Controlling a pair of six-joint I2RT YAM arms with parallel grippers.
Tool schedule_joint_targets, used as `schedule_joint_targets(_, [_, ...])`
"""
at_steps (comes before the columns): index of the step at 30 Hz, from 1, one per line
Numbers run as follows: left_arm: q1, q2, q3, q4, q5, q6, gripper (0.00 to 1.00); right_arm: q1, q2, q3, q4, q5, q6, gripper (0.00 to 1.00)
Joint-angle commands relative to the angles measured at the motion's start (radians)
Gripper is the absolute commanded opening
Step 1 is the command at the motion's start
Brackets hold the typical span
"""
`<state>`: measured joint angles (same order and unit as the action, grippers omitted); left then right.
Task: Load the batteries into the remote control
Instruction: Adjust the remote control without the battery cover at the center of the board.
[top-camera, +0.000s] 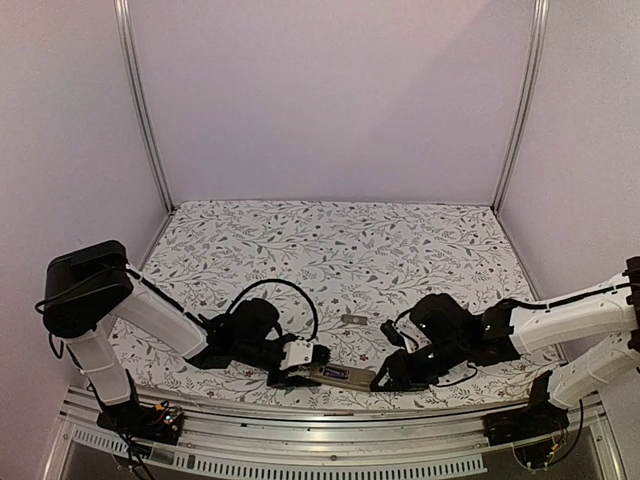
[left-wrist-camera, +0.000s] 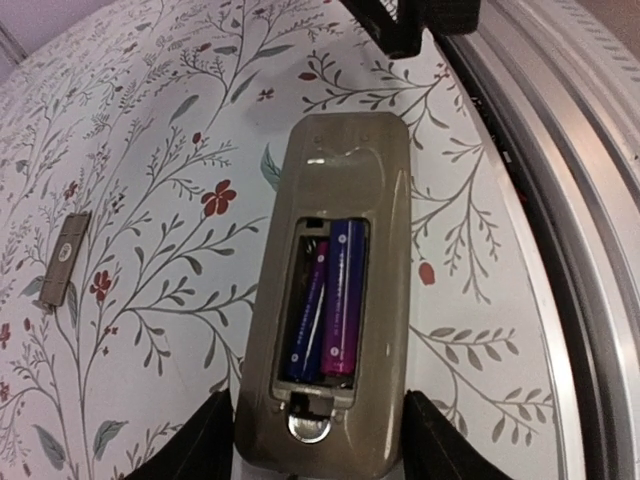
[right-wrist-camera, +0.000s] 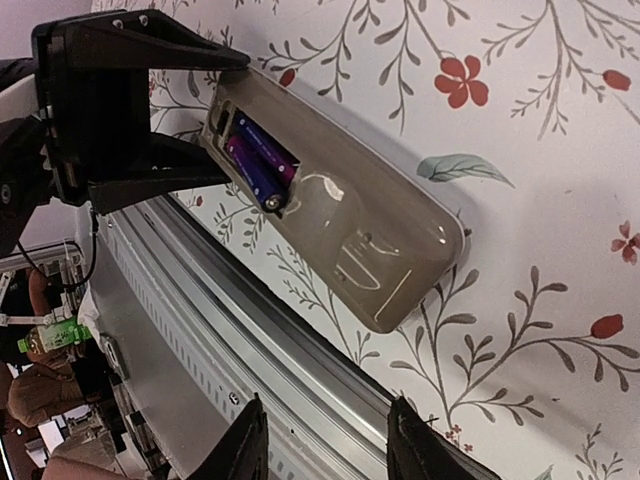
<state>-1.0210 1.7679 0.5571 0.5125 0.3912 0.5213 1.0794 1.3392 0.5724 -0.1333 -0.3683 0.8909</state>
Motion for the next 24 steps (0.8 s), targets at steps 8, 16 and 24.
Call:
schedule_joint_targets(8, [-0.042, -0.004, -0.043, 0.006, -0.082, -0.159, 0.54, -0.002, 0.148, 0.002, 0.107, -0.068, -0.027, 0.27])
schedule_joint_targets(16, [-0.064, -0.004, -0.061, 0.052, -0.124, -0.203, 0.55, -0.040, 0.243, 0.053, 0.126, -0.024, -0.046, 0.18])
schedule_joint_targets(24, [-0.069, -0.016, -0.081, 0.073, -0.146, -0.224, 0.62, -0.111, 0.263, 0.060, 0.113, -0.007, -0.093, 0.17])
